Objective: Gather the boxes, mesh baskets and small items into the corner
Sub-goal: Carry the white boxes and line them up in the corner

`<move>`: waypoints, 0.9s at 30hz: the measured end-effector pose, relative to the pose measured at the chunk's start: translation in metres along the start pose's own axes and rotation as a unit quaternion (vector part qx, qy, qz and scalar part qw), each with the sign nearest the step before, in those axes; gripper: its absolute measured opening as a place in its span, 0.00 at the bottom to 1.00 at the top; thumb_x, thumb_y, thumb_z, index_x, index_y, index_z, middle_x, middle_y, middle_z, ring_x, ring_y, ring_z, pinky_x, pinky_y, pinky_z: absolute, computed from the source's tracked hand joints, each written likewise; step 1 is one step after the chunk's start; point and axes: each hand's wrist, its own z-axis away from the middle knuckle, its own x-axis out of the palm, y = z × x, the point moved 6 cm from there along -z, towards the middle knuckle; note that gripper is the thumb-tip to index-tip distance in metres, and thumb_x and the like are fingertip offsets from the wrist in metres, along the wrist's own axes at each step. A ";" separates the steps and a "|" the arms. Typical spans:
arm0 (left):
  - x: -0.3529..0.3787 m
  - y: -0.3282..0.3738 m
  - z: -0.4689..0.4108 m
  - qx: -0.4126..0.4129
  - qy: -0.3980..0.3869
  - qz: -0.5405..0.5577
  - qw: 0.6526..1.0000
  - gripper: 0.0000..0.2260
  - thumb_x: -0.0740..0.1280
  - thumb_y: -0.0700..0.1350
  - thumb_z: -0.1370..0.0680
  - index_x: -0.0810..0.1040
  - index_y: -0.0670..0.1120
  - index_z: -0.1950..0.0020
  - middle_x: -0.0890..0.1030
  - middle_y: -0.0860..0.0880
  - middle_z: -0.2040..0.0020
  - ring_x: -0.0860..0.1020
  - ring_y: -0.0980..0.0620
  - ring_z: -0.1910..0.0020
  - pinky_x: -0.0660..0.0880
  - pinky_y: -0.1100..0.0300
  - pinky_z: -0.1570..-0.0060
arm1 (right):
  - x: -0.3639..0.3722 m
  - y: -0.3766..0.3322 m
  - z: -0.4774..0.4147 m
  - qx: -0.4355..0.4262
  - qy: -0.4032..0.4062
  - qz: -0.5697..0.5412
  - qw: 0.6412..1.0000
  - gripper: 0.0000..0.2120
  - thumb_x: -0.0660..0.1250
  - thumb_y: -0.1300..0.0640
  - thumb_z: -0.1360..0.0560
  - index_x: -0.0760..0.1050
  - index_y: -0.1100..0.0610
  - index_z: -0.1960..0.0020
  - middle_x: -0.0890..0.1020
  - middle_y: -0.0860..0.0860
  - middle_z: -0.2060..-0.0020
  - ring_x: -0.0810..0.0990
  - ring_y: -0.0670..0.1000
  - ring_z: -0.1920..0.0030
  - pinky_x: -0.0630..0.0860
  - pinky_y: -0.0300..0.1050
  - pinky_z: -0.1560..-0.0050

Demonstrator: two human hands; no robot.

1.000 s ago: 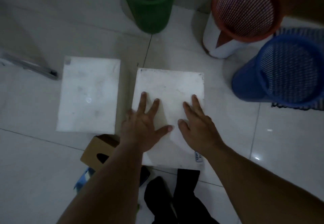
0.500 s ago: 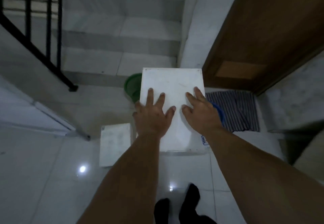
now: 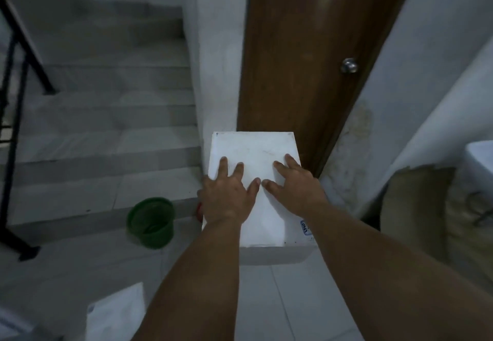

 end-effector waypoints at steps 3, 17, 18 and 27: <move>0.011 0.074 0.003 0.056 -0.003 0.007 0.998 0.34 0.49 0.72 0.25 0.57 0.59 0.22 0.53 0.51 0.20 0.60 0.36 0.27 0.65 0.38 0.33 | -0.028 0.070 0.014 0.060 0.010 -0.003 0.998 0.34 0.56 0.35 0.22 0.55 0.48 0.21 0.50 0.48 0.20 0.58 0.56 0.23 0.61 0.56 0.28; 0.098 0.502 0.166 0.363 -0.081 0.062 0.926 0.32 0.50 0.71 0.24 0.60 0.58 0.23 0.55 0.52 0.20 0.61 0.37 0.28 0.66 0.41 0.34 | -0.160 0.456 0.238 0.377 0.111 -0.007 0.920 0.39 0.58 0.33 0.24 0.54 0.52 0.21 0.50 0.51 0.20 0.59 0.58 0.24 0.60 0.55 0.28; 0.105 0.527 0.183 0.385 -0.094 0.071 0.915 0.32 0.50 0.70 0.24 0.60 0.58 0.23 0.55 0.52 0.20 0.61 0.38 0.28 0.66 0.42 0.34 | -0.167 0.478 0.259 0.395 0.118 -0.004 0.911 0.39 0.59 0.33 0.24 0.54 0.52 0.21 0.50 0.51 0.20 0.59 0.58 0.24 0.60 0.56 0.28; 0.164 0.699 0.297 0.543 -0.146 0.081 0.823 0.32 0.50 0.70 0.24 0.61 0.58 0.24 0.56 0.52 0.21 0.63 0.38 0.28 0.66 0.43 0.34 | -0.190 0.615 0.396 0.555 0.174 -0.028 0.813 0.38 0.59 0.34 0.25 0.55 0.51 0.22 0.51 0.49 0.21 0.59 0.57 0.24 0.59 0.54 0.28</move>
